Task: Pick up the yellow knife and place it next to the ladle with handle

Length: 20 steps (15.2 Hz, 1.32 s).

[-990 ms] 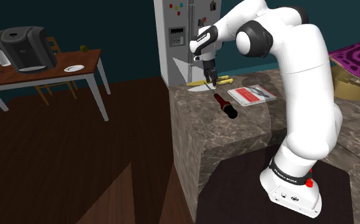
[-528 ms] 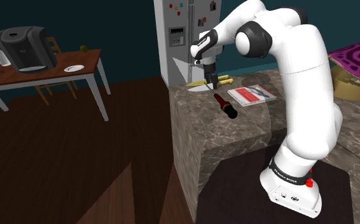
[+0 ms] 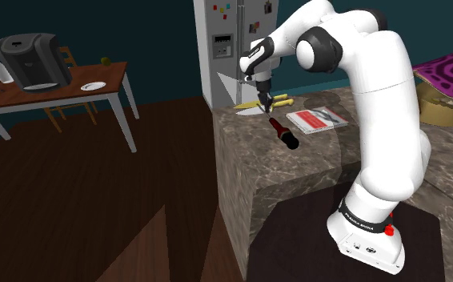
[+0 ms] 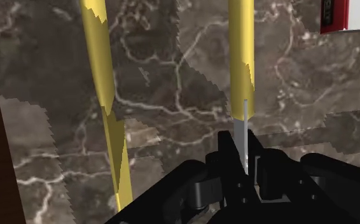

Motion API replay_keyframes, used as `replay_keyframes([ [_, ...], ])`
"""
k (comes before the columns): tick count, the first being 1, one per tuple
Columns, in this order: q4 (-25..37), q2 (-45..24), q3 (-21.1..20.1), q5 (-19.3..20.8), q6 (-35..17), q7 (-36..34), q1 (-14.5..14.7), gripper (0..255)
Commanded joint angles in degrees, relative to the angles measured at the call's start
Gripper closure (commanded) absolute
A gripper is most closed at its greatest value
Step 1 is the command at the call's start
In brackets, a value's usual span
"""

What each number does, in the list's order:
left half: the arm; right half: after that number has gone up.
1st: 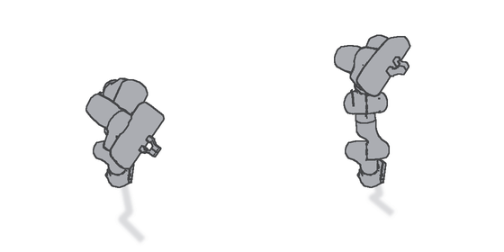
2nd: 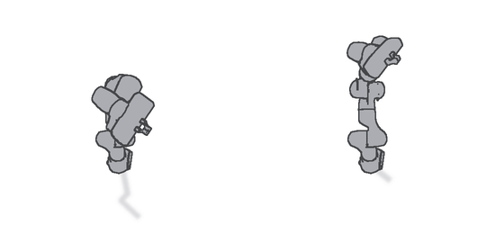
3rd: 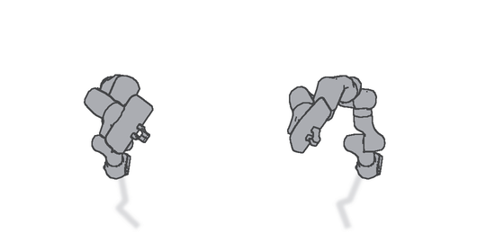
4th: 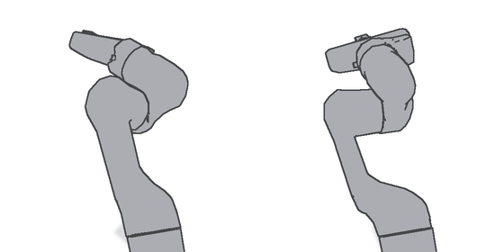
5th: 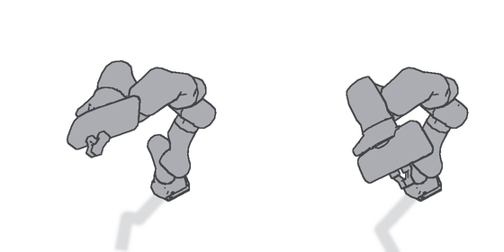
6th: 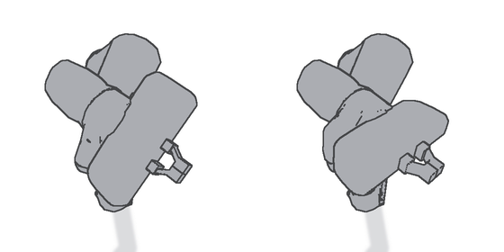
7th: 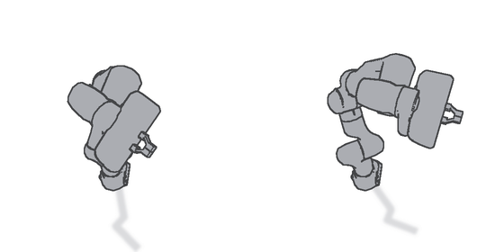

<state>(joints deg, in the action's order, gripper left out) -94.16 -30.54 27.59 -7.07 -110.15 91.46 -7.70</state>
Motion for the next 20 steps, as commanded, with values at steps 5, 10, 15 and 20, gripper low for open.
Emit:
replay_keyframes([
  [5, -0.01, -0.02, -0.01, 0.0, 0.05, -0.02, 0.01, 255],
  [10, 1.15, 1.33, 0.37, 0.6, 2.44, -0.12, 0.19, 255],
  [15, 2.96, 2.8, 0.76, 1.26, 5.6, -0.24, 0.37, 255],
  [20, 5.17, 4.0, 1.09, 1.81, 8.88, -0.31, 0.44, 255],
])
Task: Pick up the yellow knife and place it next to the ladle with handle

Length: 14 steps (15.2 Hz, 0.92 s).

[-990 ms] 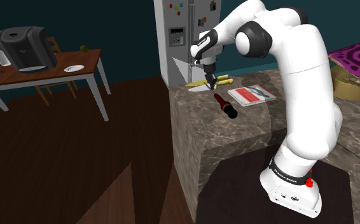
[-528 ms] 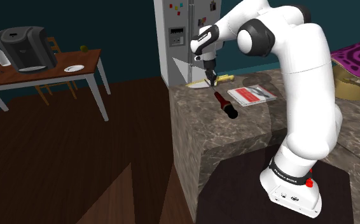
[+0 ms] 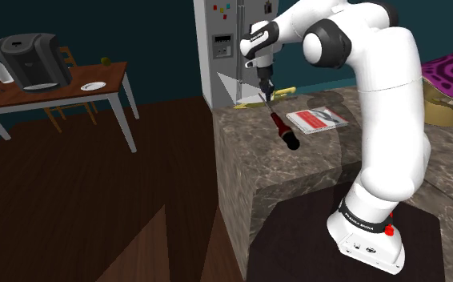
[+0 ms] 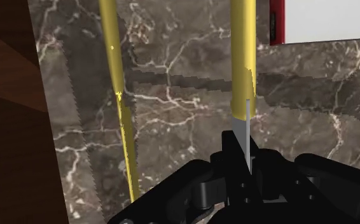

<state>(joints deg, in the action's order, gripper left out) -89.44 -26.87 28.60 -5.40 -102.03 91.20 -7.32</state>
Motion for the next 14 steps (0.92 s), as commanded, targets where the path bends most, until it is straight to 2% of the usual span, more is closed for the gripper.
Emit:
replay_keyframes([
  [1, 0.93, 0.53, 0.13, 0.24, 1.43, -0.05, 0.06, 255],
  [10, 5.82, 1.81, 0.54, 0.87, 7.43, 0.03, -0.1, 255],
  [14, 2.71, 3.65, 2.19, 1.94, 5.7, 4.24, -2.58, 255],
])
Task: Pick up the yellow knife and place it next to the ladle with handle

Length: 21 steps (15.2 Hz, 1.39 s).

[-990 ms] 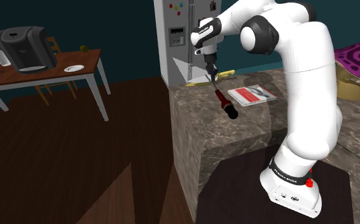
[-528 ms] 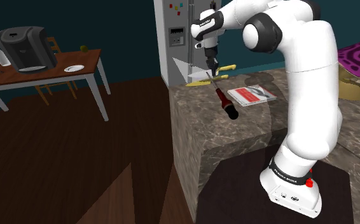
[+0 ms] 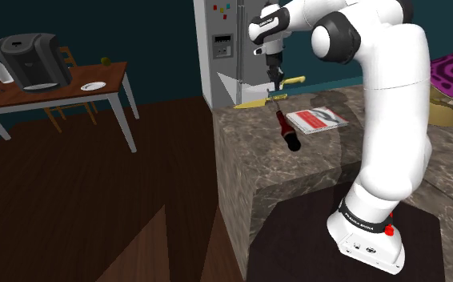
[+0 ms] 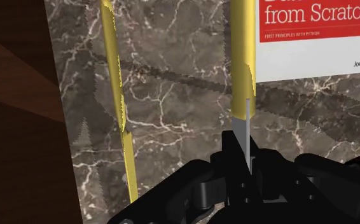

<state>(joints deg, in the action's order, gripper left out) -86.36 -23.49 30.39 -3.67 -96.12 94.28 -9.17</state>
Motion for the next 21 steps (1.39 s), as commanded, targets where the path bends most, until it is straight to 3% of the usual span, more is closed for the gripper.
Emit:
replay_keyframes([
  [1, -0.95, 0.59, 0.81, 0.42, -0.59, 2.25, -1.4, 255],
  [11, -2.43, 0.66, 4.58, 1.12, -3.18, 13.93, -9.62, 255],
  [21, 3.96, -4.92, 6.9, -1.26, -3.37, 26.59, -20.85, 255],
])
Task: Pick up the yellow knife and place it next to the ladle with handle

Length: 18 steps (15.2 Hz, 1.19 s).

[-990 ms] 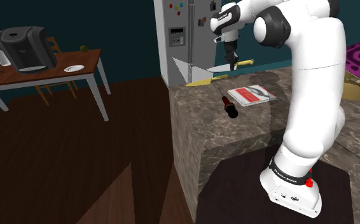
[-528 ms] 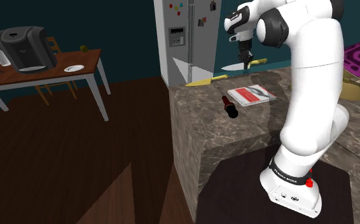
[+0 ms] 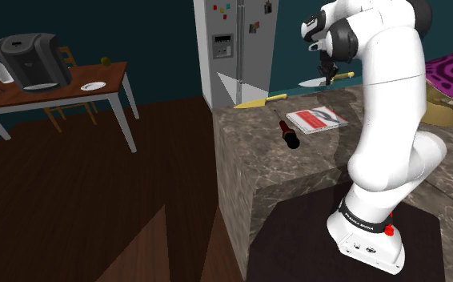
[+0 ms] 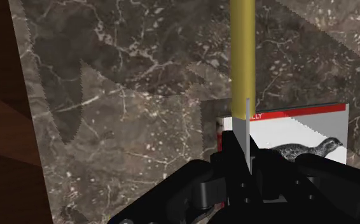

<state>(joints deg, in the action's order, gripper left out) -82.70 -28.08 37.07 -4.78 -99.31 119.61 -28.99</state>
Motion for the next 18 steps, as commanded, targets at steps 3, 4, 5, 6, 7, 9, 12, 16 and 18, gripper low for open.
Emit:
replay_keyframes([
  [3, 4.0, -3.08, 0.45, -1.42, 0.45, 4.99, -5.14, 255],
  [4, 5.45, -4.12, 0.47, -1.89, 0.76, 6.2, -6.6, 255],
  [5, 7.03, -5.21, 0.46, -2.38, 1.12, 7.4, -8.09, 255],
  [6, 8.74, -6.37, 0.42, -2.89, 1.54, 8.57, -9.65, 255],
  [7, 10.6, -7.59, 0.36, -3.41, 2.02, 9.71, -11.25, 255],
  [9, 14.83, -10.27, 0.12, -4.51, 3.23, 11.89, -14.65, 255],
  [12, 22.91, -15.04, -0.52, -6.28, 5.82, 14.84, -20.35, 255],
  [16, 33.13, -21.05, -1.58, -8.14, 9.02, 17.09, -26.73, 255],
  [18, 30.72, -20.7, -1.51, -8.07, 7.14, 17.06, -26.04, 255],
])
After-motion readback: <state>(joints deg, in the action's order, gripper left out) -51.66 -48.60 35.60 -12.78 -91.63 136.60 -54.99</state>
